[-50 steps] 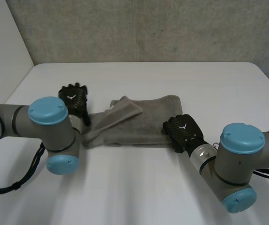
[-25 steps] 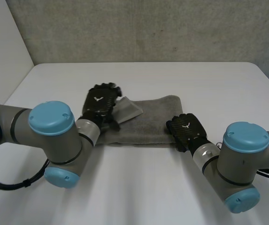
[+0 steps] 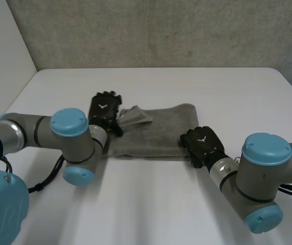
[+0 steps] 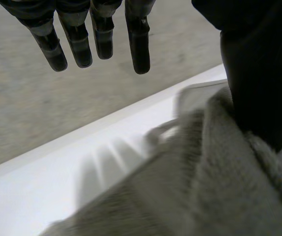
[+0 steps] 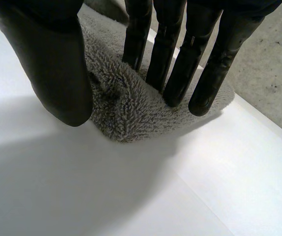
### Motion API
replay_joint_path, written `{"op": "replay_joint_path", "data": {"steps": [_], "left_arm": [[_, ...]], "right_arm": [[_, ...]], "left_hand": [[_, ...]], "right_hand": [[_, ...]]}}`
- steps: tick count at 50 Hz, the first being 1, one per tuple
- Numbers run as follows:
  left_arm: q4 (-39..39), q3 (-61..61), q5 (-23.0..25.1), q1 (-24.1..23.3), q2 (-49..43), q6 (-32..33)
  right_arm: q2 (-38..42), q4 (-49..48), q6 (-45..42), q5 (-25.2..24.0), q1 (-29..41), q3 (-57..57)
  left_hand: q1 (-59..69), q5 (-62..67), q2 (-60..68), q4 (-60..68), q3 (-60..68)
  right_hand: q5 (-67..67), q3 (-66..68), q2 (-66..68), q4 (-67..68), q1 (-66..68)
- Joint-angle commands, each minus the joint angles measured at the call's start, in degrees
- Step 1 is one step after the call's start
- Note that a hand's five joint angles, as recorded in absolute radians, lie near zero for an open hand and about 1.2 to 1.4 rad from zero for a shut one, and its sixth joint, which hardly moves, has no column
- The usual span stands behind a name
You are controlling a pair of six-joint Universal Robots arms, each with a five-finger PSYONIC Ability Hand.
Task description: Fold the towel.
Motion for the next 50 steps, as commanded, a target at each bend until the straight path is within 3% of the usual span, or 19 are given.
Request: {"op": "replay_joint_path", "data": {"steps": [1, 9, 19, 23, 25, 26, 28, 29, 31, 34, 39, 50], "left_arm": [[0.4, 0.5, -5.5, 3.3, 0.8, -0.2], [-0.3, 0.0, -7.3, 5.6, 0.7, 0.0], [-2.2, -7.6, -5.8, 7.2, 5.9, -0.1], [-2.4, -11.4, -3.2, 7.2, 9.3, 0.1], [-2.3, -16.5, 1.7, 7.2, 13.5, 0.2], [-2.3, -16.5, 1.7, 7.2, 13.6, 0.2], [-2.3, -20.7, 7.6, 7.8, 17.0, 0.9], [-2.3, -20.7, 7.6, 7.8, 17.0, 0.9], [-2.3, -24.4, 13.0, 8.9, 19.4, 3.7], [-2.6, -26.7, 15.9, 10.1, 20.3, 7.8], [-2.5, -27.9, 15.9, 12.1, 19.8, 13.1], [-4.0, -28.0, 15.0, 12.6, 18.2, 13.9]], "right_arm": [[0.0, 0.0, 0.0, 0.0, 0.0, -0.1], [0.1, 0.1, -0.1, 0.0, 0.0, -0.2], [0.0, -0.1, -1.8, 0.1, 0.0, 0.1], [0.0, 0.0, -2.2, 0.1, 0.0, 0.1], [-0.4, 0.0, -2.2, 0.2, 0.0, 0.2], [-0.4, 0.0, -2.2, 0.2, 0.0, 0.2], [-0.7, 0.0, -2.2, 0.2, 0.0, 0.3], [-0.7, 0.0, -2.2, 0.2, 0.0, 0.3], [-1.1, 0.0, -2.2, 0.2, 0.0, 0.3], [-1.2, 0.1, -2.2, 0.2, 0.0, 0.3], [-1.2, 0.7, -2.3, 0.2, 0.0, 0.3], [-1.2, 0.9, -2.3, 0.2, -0.1, 0.3]], "left_hand": [[1.6, 0.2, 1.2, 1.8, 1.6], [1.6, 0.2, 1.2, 1.8, 1.6], [0.3, -1.2, -0.1, 0.4, 0.2], [0.1, -1.3, -0.3, 0.2, 0.0], [0.9, -0.5, 0.5, 1.1, 0.9], [0.9, -0.5, 0.5, 1.1, 0.9], [1.3, -0.1, 0.9, 1.4, 1.2], [1.3, -0.1, 0.9, 1.4, 1.2], [2.1, 0.7, 1.7, 2.3, 2.1], [5.3, 3.9, 4.9, 5.4, 5.2], [10.2, 8.8, 9.8, 10.3, 10.1], [13.0, 11.6, 12.6, 13.2, 13.0]], "right_hand": [[-0.2, -0.3, -0.9, -1.0, -0.3], [-0.2, -0.3, -0.9, -1.0, -0.3], [-0.2, -0.3, -0.9, -1.0, -0.3], [-0.2, -0.3, -0.9, -1.0, -0.3], [-0.4, -0.4, -1.1, -1.2, -0.5], [-0.4, -0.4, -1.1, -1.2, -0.5], [-0.7, -0.8, -1.4, -1.5, -0.8], [-0.7, -0.8, -1.4, -1.5, -0.9], [-0.9, -0.9, -1.6, -1.7, -1.0], [-1.1, -1.1, -1.7, -1.9, -1.2], [-1.6, -1.6, -2.3, -2.4, -1.7], [-1.7, -1.8, -2.4, -2.5, -1.9]]}}
